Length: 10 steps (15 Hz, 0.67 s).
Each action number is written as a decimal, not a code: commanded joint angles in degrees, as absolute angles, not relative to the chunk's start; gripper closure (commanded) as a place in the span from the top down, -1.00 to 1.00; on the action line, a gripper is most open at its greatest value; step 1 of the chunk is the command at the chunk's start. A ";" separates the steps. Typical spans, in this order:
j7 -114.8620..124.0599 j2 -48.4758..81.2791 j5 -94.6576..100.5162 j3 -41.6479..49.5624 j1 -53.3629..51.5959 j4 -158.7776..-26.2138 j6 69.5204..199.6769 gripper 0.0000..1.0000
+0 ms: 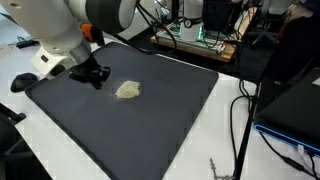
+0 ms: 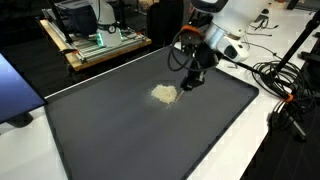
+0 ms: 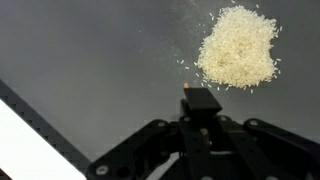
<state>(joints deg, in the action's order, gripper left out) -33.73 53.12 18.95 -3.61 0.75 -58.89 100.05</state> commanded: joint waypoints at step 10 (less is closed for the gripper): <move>-51.59 53.03 5.61 -5.32 7.91 -57.70 94.15 -0.75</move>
